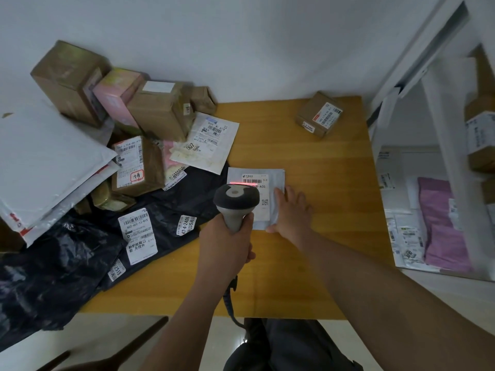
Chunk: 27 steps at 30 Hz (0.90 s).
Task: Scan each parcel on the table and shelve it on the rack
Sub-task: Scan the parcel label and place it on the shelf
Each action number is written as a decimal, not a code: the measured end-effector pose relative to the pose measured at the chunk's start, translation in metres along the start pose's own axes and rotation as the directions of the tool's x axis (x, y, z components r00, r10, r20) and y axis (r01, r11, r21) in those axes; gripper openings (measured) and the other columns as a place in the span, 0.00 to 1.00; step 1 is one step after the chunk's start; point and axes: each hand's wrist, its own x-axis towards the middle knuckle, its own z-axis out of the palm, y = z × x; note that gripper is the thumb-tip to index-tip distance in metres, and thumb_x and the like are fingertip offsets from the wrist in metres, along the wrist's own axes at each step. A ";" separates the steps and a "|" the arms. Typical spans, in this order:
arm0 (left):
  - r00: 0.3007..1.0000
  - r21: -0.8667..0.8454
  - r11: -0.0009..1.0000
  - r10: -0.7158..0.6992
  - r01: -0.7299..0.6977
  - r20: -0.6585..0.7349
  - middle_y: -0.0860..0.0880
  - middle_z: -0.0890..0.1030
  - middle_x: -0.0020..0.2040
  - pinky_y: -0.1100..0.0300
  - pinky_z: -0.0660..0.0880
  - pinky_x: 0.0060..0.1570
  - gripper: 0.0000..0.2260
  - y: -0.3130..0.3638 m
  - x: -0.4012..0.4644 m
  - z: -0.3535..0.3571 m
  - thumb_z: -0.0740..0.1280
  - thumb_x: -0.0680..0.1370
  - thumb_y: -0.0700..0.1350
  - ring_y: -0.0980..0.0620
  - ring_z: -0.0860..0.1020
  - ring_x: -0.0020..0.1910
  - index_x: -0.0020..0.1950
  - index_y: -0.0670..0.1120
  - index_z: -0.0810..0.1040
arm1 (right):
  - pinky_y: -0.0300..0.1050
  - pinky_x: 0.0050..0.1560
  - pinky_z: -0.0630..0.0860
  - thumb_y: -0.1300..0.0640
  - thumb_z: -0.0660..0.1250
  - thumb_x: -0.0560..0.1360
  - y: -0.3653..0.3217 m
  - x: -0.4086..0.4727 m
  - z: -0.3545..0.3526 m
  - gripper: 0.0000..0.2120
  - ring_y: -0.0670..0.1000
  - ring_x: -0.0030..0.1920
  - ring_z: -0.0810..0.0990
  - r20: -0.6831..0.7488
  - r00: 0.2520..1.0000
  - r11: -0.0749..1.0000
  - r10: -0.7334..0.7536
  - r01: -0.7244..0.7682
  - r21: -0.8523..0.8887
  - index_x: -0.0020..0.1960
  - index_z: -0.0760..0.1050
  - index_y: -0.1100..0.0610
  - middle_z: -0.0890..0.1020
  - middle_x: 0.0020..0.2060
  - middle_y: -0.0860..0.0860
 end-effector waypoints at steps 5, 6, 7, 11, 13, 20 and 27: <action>1.000 0.012 1.000 -0.014 0.014 -0.021 0.44 0.80 0.28 0.58 0.80 0.30 0.15 0.008 -0.006 -0.001 0.66 0.80 0.51 0.52 0.80 0.24 0.39 0.42 0.75 | 0.65 0.69 0.59 0.43 0.78 0.64 0.000 0.001 0.000 0.53 0.62 0.75 0.50 0.006 1.000 1.000 0.006 -0.006 0.010 0.77 0.48 0.46 0.50 0.76 0.51; 1.000 0.017 1.000 -0.013 0.014 -0.025 0.44 0.80 0.28 0.57 0.80 0.31 0.15 0.010 -0.007 -0.001 0.66 0.80 0.51 0.52 0.80 0.24 0.39 0.42 0.74 | 0.65 0.69 0.59 0.43 0.78 0.64 0.000 0.001 0.000 0.53 0.62 0.75 0.50 0.006 1.000 1.000 0.004 -0.004 0.011 0.77 0.48 0.46 0.50 0.76 0.51; 1.000 0.021 1.000 -0.012 0.013 -0.029 0.44 0.80 0.28 0.56 0.81 0.32 0.15 0.012 -0.008 -0.002 0.66 0.80 0.51 0.52 0.80 0.24 0.39 0.42 0.74 | 0.65 0.69 0.60 0.43 0.78 0.64 0.001 0.000 -0.001 0.53 0.62 0.75 0.51 0.005 1.000 1.000 0.000 0.000 0.011 0.77 0.47 0.46 0.50 0.76 0.51; 0.999 0.012 1.000 -0.002 0.003 -0.044 0.43 0.80 0.28 0.53 0.81 0.34 0.16 0.019 -0.016 -0.006 0.66 0.80 0.51 0.51 0.80 0.24 0.38 0.41 0.74 | 0.64 0.69 0.60 0.43 0.78 0.64 0.001 -0.001 -0.001 0.54 0.62 0.75 0.51 0.002 1.000 1.000 -0.008 0.008 0.019 0.78 0.47 0.47 0.50 0.77 0.51; 0.999 0.008 1.000 0.008 -0.008 -0.051 0.42 0.80 0.29 0.53 0.81 0.34 0.16 0.022 -0.020 -0.008 0.66 0.80 0.51 0.51 0.80 0.24 0.38 0.41 0.75 | 0.64 0.69 0.60 0.43 0.78 0.64 0.001 -0.001 -0.001 0.54 0.62 0.75 0.51 0.001 1.000 1.000 -0.008 0.008 0.014 0.78 0.47 0.47 0.50 0.77 0.51; 0.999 -0.038 0.999 -0.032 0.030 -0.033 0.43 0.79 0.28 0.55 0.80 0.33 0.17 0.029 -0.024 -0.009 0.66 0.80 0.51 0.50 0.79 0.25 0.38 0.40 0.75 | 0.63 0.68 0.60 0.44 0.78 0.64 0.000 -0.002 -0.002 0.54 0.62 0.75 0.51 0.006 1.000 1.000 0.001 -0.001 0.007 0.78 0.47 0.46 0.49 0.77 0.51; 0.998 -0.089 0.996 -0.028 0.023 -0.048 0.38 0.81 0.34 0.55 0.80 0.29 0.12 0.027 -0.023 -0.007 0.68 0.79 0.50 0.47 0.81 0.27 0.45 0.41 0.74 | 0.64 0.69 0.59 0.43 0.79 0.63 0.001 0.000 -0.003 0.54 0.62 0.75 0.51 0.004 1.000 1.000 0.003 -0.003 0.005 0.77 0.47 0.46 0.50 0.77 0.51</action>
